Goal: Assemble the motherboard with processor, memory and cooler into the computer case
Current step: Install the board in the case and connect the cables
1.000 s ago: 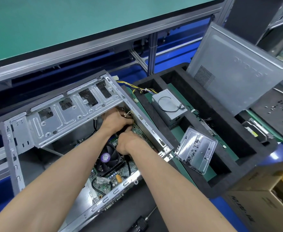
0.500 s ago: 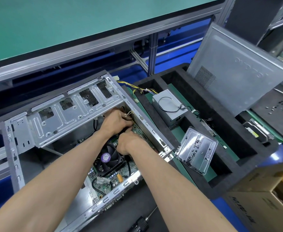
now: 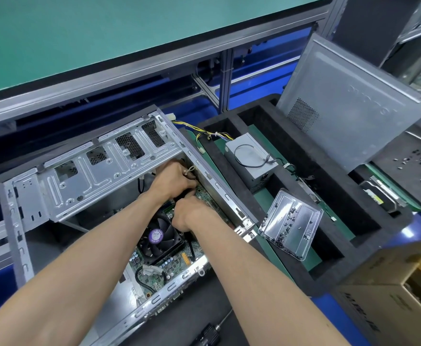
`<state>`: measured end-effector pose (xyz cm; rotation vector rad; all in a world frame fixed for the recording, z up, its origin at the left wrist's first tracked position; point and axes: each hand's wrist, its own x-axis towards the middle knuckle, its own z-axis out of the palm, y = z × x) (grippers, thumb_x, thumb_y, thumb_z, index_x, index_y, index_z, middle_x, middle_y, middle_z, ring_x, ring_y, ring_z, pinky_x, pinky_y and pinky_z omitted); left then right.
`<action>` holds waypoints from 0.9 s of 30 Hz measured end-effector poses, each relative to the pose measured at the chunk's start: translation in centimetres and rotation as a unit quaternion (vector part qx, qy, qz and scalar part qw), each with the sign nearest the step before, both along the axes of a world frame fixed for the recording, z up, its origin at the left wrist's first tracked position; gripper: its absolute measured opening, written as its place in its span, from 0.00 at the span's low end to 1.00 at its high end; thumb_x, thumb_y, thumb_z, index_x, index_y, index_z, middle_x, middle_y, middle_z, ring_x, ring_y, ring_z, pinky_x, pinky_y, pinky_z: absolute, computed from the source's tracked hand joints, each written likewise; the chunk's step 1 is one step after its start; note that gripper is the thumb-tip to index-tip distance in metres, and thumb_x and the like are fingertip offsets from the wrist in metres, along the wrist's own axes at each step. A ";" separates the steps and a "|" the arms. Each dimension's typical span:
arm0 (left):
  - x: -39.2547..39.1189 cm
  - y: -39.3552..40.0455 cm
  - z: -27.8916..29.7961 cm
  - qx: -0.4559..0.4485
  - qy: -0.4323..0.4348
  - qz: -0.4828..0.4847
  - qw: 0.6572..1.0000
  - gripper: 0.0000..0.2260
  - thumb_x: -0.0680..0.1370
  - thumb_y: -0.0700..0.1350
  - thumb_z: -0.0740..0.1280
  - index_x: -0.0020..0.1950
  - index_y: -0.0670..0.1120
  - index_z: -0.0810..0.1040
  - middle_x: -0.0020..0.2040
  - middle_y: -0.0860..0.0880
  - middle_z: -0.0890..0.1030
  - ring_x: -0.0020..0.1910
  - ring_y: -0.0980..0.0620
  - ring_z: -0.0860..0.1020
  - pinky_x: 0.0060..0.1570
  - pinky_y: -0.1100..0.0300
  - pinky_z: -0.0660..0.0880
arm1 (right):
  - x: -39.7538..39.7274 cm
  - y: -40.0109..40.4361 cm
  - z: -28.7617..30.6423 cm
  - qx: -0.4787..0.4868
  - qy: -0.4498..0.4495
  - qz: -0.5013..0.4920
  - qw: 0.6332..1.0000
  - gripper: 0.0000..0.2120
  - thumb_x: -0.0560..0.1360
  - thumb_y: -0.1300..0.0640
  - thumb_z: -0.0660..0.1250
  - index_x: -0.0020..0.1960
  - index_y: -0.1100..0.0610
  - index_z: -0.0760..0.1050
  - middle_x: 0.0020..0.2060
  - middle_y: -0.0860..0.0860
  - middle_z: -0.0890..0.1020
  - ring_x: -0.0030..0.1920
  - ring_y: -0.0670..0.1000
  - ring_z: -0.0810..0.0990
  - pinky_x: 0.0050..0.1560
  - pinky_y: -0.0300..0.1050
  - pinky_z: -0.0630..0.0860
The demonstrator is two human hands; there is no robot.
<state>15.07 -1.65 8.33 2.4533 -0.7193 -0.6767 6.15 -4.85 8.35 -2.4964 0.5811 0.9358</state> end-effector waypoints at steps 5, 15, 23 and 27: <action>0.2 -0.3 0.3 0.014 0.006 -0.015 1.000 0.04 0.73 0.44 0.75 0.44 0.45 0.86 0.39 0.46 0.85 0.35 0.51 0.78 0.36 0.59 0.72 | 0.0 0.0 0.3 -0.002 0.007 0.004 1.000 0.30 0.81 0.58 0.60 0.78 0.70 0.55 0.78 0.67 0.53 0.69 0.69 0.70 0.65 0.63 0.75; 1.0 -0.8 0.5 0.048 0.023 -0.023 0.998 0.08 0.72 0.46 0.76 0.44 0.43 0.82 0.33 0.54 0.80 0.31 0.57 0.75 0.29 0.61 0.66 | 0.0 0.0 0.6 -0.010 0.022 0.025 0.999 0.31 0.82 0.58 0.60 0.80 0.68 0.52 0.80 0.66 0.41 0.73 0.71 0.66 0.67 0.66 0.72; 1.4 -0.6 0.2 0.043 0.050 -0.033 0.997 0.09 0.73 0.48 0.76 0.48 0.45 0.83 0.44 0.49 0.85 0.37 0.54 0.77 0.38 0.61 0.72 | 0.0 0.1 0.4 -0.009 0.021 0.020 1.000 0.31 0.81 0.59 0.60 0.80 0.68 0.52 0.79 0.67 0.41 0.73 0.69 0.66 0.67 0.64 0.73; 1.3 -0.5 0.1 0.033 0.065 -0.021 0.997 0.10 0.73 0.47 0.76 0.50 0.43 0.83 0.46 0.46 0.85 0.40 0.52 0.77 0.40 0.60 0.71 | 0.0 0.0 0.4 -0.004 0.020 0.004 1.000 0.33 0.81 0.59 0.60 0.79 0.70 0.51 0.79 0.67 0.46 0.72 0.68 0.68 0.67 0.64 0.74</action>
